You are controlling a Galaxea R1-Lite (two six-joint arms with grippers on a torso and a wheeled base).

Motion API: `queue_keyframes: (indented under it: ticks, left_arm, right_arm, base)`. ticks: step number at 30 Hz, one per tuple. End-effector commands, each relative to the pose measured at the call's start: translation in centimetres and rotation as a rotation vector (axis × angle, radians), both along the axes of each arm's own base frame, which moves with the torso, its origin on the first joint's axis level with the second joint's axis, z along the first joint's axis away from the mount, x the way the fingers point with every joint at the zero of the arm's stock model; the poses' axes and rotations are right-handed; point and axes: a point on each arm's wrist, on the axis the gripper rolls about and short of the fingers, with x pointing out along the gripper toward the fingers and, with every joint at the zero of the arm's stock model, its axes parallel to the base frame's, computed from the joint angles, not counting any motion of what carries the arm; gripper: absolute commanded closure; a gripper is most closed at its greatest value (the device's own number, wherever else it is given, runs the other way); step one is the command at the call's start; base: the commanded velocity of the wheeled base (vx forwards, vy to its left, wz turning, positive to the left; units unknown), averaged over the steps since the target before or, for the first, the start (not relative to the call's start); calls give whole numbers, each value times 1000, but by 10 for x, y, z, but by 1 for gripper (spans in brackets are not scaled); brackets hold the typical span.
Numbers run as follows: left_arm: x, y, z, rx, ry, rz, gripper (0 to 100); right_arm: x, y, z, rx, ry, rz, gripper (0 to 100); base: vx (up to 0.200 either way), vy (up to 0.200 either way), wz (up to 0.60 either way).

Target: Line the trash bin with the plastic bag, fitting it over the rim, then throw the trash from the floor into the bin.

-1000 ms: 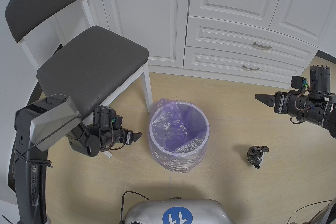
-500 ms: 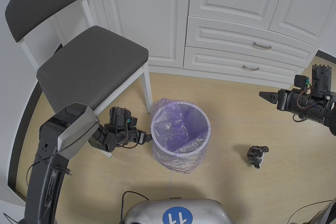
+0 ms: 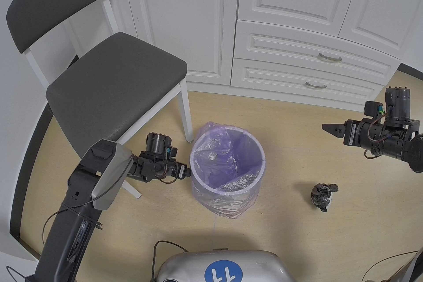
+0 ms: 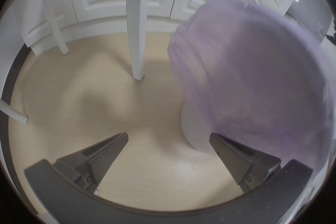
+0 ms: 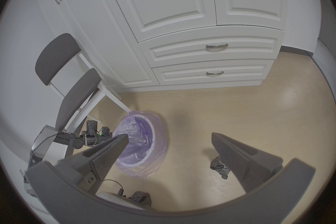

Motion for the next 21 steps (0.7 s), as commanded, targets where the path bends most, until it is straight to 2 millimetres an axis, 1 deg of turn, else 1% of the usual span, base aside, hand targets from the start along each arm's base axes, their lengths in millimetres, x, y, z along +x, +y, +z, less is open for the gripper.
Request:
queue_keyframes:
  ticks: [1, 4, 8, 10, 11, 12, 14, 17, 21]
  left_arm:
    - [0, 0, -33, 38, 29, -23, 0]
    - [-2, 1, -38, 73, 45, -48, 0]
    - [-2, 1, -36, 84, 38, -58, 0]
    - [1, 4, -24, 82, 17, -54, 0]
    - [-1, 6, -19, 88, 18, -56, 0]
    - [-3, 12, -10, 96, 18, -60, 0]
    - [-15, 22, 7, 131, 31, -95, 0]
    - [-37, 30, 29, 149, 29, -178, 0]
    - [-69, 35, 47, 110, -20, -250, 0]
  right_arm:
    - [5, 3, -12, -9, 42, 7, 0]
    - [6, 4, -15, -14, 52, 10, 0]
    - [5, 4, -17, -15, 59, 10, 0]
    - [5, 4, -16, -14, 55, 10, 0]
    - [4, 3, -15, -14, 53, 10, 0]
    - [4, 3, -14, -15, 50, 11, 0]
    - [3, 4, -14, -16, 50, 11, 0]
    - [1, 3, -13, -14, 45, 12, 0]
    - [-2, 3, -8, -11, 31, 11, 0]
  base:
    - [0, 0, 0]
    - [0, 0, 0]
    - [0, 0, 0]
    - [0, 0, 0]
    - [0, 0, 0]
    - [0, 0, 0]
    - [0, 0, 0]
    - [0, 0, 0]
    - [0, 0, 0]
